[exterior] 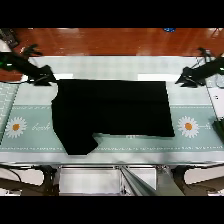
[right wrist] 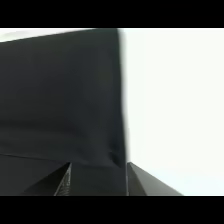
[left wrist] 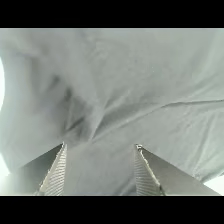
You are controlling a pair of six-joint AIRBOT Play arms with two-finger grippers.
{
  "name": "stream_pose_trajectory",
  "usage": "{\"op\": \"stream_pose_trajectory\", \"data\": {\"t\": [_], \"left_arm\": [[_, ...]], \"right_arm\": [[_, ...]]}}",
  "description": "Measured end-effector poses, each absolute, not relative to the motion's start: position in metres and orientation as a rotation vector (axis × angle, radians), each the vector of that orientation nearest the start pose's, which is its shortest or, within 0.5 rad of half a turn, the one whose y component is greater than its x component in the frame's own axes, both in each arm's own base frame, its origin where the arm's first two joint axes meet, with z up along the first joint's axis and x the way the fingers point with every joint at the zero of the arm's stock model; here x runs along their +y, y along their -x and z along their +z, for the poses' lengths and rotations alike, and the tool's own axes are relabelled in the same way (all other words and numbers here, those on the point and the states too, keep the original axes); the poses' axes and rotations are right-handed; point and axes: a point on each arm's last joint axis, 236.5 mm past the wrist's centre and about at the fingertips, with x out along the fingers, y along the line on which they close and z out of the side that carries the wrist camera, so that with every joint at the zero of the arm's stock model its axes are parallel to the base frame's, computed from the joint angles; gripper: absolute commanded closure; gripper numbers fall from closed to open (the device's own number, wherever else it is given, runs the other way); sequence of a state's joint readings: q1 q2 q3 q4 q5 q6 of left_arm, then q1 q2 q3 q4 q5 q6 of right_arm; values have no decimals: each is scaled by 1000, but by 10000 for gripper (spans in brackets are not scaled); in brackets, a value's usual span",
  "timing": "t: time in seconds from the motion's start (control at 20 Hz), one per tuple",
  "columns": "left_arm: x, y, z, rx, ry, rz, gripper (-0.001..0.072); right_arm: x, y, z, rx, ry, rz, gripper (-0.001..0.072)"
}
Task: Fold the shirts.
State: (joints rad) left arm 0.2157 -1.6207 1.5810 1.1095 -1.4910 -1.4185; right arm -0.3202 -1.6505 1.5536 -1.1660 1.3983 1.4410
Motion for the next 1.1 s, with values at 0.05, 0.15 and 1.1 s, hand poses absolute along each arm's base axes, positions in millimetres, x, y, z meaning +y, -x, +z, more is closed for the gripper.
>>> {"op": "stream_pose_trajectory", "data": {"t": [0.05,0.15,1.1], "left_arm": [[-2,-413,28,1405,430,-254,199],[19,-375,24,1401,490,-190,199],[-61,-190,-109,1539,997,-34,676]], "right_arm": [[-62,-425,1,1357,-474,53,302],[-78,-394,-1,1321,-512,-31,303],[-6,-290,-29,1129,-867,52,302]]}}
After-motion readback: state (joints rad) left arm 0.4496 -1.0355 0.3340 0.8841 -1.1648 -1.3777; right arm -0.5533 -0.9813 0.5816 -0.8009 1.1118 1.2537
